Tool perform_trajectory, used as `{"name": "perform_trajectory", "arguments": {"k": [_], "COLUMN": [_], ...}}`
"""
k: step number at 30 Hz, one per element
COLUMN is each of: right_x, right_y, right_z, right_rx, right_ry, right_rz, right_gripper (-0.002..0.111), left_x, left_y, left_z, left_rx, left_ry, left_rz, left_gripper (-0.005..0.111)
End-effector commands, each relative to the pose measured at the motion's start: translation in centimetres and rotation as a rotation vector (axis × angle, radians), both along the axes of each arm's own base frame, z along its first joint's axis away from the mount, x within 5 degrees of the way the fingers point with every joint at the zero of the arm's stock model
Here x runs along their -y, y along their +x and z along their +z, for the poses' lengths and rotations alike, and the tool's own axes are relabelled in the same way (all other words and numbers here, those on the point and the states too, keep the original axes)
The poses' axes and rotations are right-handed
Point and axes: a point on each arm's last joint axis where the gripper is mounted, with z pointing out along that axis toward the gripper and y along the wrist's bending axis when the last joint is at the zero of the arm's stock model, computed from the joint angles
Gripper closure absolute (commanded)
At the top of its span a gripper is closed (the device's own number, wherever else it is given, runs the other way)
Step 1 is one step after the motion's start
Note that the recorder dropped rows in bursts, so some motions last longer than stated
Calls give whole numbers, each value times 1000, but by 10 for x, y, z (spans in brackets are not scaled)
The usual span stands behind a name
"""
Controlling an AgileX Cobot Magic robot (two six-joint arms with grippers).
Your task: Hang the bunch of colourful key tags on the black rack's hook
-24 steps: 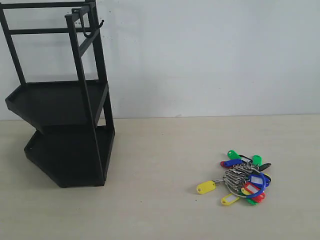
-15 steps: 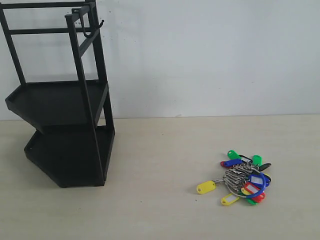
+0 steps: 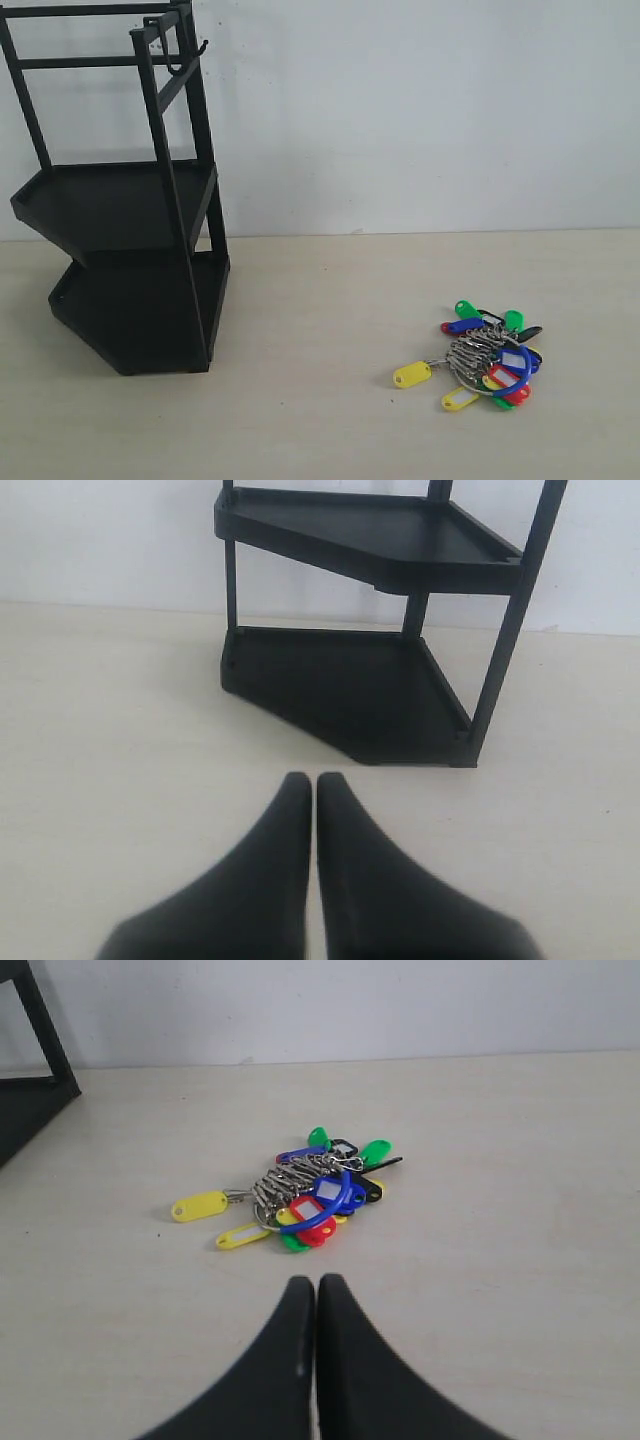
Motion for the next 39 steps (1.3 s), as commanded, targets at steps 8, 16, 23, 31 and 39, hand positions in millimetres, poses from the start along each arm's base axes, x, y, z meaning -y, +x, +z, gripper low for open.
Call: {"name": "perform_trajectory", "arguments": {"k": [8, 16, 23, 31, 39], "right_x": [5, 12, 4, -9, -14], "right_y": [0, -50, -10, 112, 202], "right_z": [44, 137, 223, 193, 87], "right_rx": [494, 1280, 715, -191, -740], "right_ry": [20, 225, 86, 118, 88], "right_rz": [-54, -61, -39, -7, -27], "right_gripper": [108, 108, 108, 108, 108], "left_x": [0, 0, 0, 0, 0], "left_y": [0, 0, 0, 0, 0], "left_z": [0, 0, 0, 0, 0], "left_rx": [6, 6, 6, 6, 6], "left_ry": [8, 8, 8, 8, 8], "left_rz": [3, 3, 3, 3, 3], "left_gripper": [102, 102, 102, 102, 102]}}
